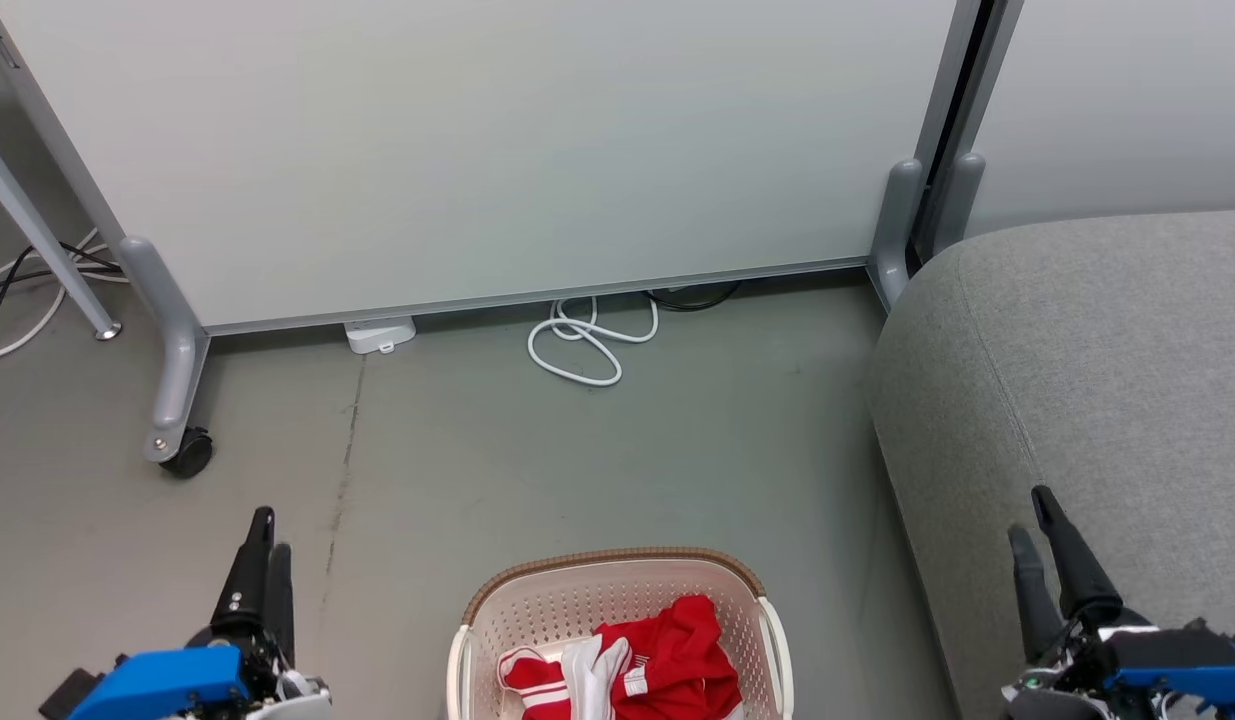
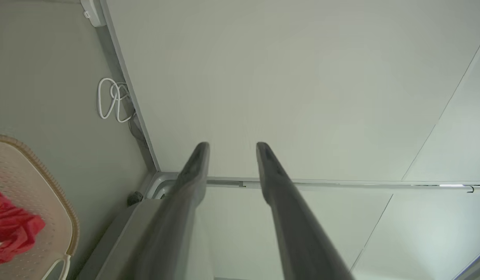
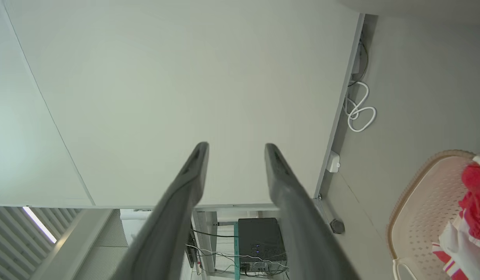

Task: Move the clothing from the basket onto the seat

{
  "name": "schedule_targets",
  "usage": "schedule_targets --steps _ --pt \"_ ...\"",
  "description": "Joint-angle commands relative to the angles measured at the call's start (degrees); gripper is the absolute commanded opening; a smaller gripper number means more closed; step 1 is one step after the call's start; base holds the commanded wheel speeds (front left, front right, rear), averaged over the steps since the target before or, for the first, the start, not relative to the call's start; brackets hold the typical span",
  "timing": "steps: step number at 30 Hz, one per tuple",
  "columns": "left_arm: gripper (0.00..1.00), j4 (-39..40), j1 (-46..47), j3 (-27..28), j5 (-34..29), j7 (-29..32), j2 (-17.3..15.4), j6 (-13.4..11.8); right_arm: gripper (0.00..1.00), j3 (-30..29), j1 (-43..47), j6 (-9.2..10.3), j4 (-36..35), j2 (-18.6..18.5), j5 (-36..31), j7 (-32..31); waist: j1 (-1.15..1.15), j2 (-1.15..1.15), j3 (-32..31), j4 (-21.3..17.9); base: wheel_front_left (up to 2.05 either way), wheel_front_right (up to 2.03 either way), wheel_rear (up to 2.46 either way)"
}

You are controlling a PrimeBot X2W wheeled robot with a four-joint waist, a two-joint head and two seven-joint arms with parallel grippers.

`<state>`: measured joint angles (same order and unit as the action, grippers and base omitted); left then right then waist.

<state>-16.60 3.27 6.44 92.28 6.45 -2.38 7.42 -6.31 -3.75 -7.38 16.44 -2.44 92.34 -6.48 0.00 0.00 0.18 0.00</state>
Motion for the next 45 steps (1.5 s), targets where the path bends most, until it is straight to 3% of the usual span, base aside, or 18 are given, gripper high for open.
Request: schedule_targets --steps 1,12,32,45 --pt "1.0 -0.1 -0.14 -0.02 0.0 -0.04 0.03 0.0 1.0 0.04 0.1 0.0 0.1 0.01 0.0 0.04 0.0 0.0 0.0 0.0 0.0 0.0 0.0" --pt "1.0 -0.09 -0.17 -2.4 -3.01 -2.97 0.07 -0.31 1.0 2.37 0.38 -0.01 -0.32 0.0 -3.12 2.97 0.0 0.0 0.01 -0.02 0.0 0.0 0.0" --pt "1.0 1.59 0.19 -5.87 -26.51 -8.12 -0.49 -1.25 1.0 3.67 0.0 -0.05 -1.63 -0.16 -28.99 8.13 0.0 0.0 0.05 0.01 0.0 0.0 0.0" --pt "1.0 1.17 0.22 -7.93 -39.91 -10.79 -1.03 -1.72 1.0 3.65 0.44 -0.08 -2.52 -0.26 -42.13 10.82 0.0 0.0 -0.09 0.15 0.0 0.0 0.0"
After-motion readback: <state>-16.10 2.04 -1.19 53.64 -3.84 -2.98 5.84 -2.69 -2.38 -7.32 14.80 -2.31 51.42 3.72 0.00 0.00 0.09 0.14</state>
